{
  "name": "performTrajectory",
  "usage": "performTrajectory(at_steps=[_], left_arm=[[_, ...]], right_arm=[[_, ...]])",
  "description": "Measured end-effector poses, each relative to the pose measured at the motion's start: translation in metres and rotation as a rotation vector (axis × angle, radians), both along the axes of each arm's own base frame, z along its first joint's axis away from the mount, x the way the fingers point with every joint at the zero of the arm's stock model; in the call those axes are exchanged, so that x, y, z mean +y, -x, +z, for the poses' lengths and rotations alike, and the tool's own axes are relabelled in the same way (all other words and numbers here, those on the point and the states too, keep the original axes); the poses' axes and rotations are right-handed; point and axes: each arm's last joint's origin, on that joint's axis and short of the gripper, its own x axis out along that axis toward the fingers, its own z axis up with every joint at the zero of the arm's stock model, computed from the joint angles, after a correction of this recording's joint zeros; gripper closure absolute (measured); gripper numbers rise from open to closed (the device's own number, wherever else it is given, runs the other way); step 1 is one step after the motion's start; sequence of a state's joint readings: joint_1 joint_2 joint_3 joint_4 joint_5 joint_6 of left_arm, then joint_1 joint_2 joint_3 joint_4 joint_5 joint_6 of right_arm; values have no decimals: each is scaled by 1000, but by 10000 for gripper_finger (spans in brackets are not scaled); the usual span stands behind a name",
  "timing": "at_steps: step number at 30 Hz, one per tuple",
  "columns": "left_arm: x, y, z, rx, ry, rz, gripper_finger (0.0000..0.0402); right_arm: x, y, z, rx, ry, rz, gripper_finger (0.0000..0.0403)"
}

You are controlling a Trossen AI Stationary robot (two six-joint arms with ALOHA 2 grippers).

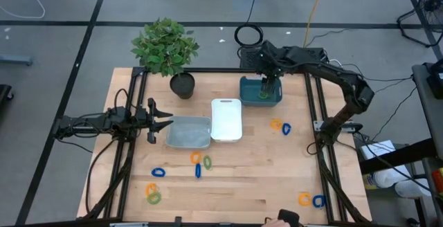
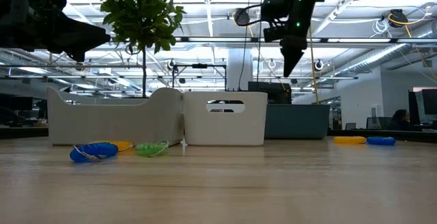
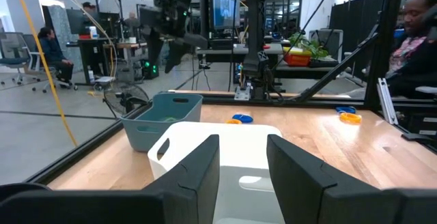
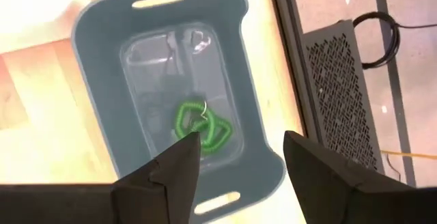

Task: Sort spring keychains
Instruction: Put the yellow spring keychain into the white bin

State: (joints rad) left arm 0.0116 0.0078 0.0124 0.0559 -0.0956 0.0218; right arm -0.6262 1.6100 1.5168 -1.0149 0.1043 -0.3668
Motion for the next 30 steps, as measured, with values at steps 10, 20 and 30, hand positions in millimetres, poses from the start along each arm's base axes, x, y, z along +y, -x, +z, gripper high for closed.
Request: performTrajectory(at_steps=[10, 20, 30], left_arm=[[0, 0, 0, 0, 0, 0, 270], [0, 0, 0, 0, 0, 0, 270], [0, 0, 0, 0, 0, 0, 270]], right_arm=[[33, -16, 0, 11, -59, 3, 204], [107, -25, 7, 60, -138, 35, 204], [194, -18, 19, 69, -190, 93, 204]])
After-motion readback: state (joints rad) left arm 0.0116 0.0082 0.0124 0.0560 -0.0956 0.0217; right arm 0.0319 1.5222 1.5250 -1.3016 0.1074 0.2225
